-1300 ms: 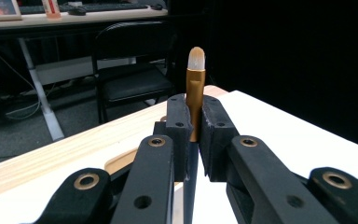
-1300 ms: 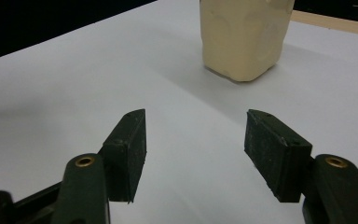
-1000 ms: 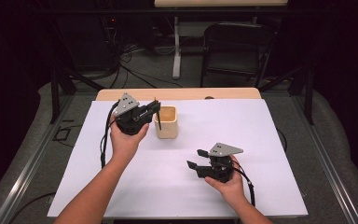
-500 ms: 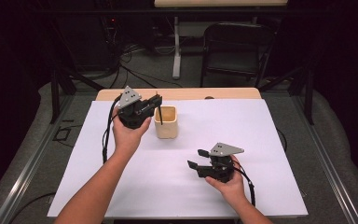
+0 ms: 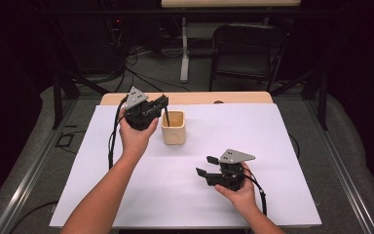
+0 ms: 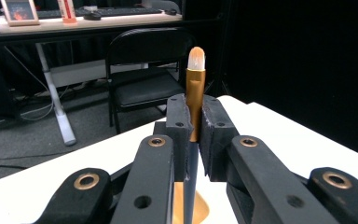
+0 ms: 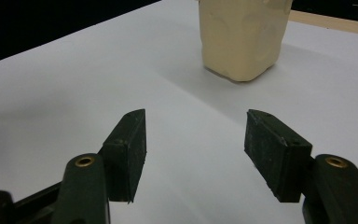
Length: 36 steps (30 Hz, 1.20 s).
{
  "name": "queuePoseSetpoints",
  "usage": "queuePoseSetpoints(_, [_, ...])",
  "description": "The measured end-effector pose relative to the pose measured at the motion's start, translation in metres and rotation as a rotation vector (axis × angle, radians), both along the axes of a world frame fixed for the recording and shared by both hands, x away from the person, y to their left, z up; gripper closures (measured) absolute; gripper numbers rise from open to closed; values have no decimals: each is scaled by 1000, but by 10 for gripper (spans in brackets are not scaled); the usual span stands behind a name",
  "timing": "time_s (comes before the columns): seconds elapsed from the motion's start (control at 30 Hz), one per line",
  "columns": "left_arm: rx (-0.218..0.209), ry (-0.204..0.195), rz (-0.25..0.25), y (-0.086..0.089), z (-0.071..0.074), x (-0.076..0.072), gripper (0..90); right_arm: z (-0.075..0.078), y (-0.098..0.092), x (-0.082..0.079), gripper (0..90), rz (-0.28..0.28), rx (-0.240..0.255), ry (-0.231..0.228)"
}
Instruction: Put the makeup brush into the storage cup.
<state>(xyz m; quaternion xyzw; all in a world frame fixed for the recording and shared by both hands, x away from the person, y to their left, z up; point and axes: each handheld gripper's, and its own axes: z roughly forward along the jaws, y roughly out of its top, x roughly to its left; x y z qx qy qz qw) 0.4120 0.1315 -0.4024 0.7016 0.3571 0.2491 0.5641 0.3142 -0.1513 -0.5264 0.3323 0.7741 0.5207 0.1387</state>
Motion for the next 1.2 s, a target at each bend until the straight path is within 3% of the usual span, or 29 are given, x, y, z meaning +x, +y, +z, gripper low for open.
queuePoseSetpoints(1.2, [9,19,49,-2,-16,22,829,0,0,-1,388,3,-1,2])
